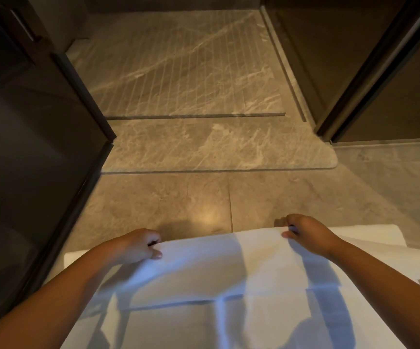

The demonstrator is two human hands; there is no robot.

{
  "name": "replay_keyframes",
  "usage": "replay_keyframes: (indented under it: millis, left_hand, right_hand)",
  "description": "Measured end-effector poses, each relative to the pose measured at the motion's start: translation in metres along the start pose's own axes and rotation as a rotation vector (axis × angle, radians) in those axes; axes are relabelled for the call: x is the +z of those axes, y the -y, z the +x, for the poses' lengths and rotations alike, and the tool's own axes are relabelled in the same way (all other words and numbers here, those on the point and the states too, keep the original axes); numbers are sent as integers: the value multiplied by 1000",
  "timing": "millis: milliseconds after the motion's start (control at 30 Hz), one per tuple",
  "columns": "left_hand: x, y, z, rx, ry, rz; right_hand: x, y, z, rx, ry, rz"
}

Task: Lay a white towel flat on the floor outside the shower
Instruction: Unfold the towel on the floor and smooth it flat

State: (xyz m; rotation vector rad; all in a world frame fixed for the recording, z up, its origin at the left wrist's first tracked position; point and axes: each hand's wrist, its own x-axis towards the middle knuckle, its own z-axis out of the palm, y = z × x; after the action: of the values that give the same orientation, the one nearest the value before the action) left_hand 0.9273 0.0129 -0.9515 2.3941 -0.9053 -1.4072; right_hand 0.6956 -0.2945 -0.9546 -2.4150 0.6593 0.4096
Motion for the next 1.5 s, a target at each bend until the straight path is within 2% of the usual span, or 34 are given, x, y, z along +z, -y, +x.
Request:
replay_keyframes:
  millis: [100, 200, 267, 333, 367, 433, 533, 667, 767, 900, 1000, 1133, 1500]
  left_hand:
    - [-25, -2, 11, -15, -247, -71]
    - [-59, -21, 23, 46, -655, -79]
    - [-78, -38, 30, 56, -896, -4]
    - [-84, -49, 33, 61, -1052, 80]
    - [-81, -52, 33, 73, -1078, 91]
    - [-63, -53, 31, 138, -1032, 88]
    - [-16, -42, 23, 244, -860, 143]
    - [46, -20, 1, 426, -680, 227]
    - [78, -6, -14, 490, -577, 205]
    - [100, 9, -19, 404, -510, 200]
    - [109, 12, -23, 353, -540, 163]
    - [114, 15, -29, 305, -462, 184]
    - [141, 30, -57, 353, -374, 218]
  right_hand:
    - [-15, 11, 29, -25, -130, -71]
    - [-38, 24, 58, 4, -373, -126]
    - [-48, 31, 71, 10, -551, -175]
    - [-48, 39, 73, -4, -668, -145]
    - [-45, 43, 71, -22, -684, -125]
    - [-30, 47, 62, -89, -626, -133]
    - [-1, 44, 37, -181, -467, -164]
    - [35, 32, -6, -350, -354, -145]
    - [55, 20, -32, -426, -200, -227]
    - [66, 8, -50, -391, -88, -345]
    - [68, 9, -57, -373, -86, -347]
    - [74, 5, -66, -326, -15, -341]
    - [95, 1, -102, -322, 174, -355]
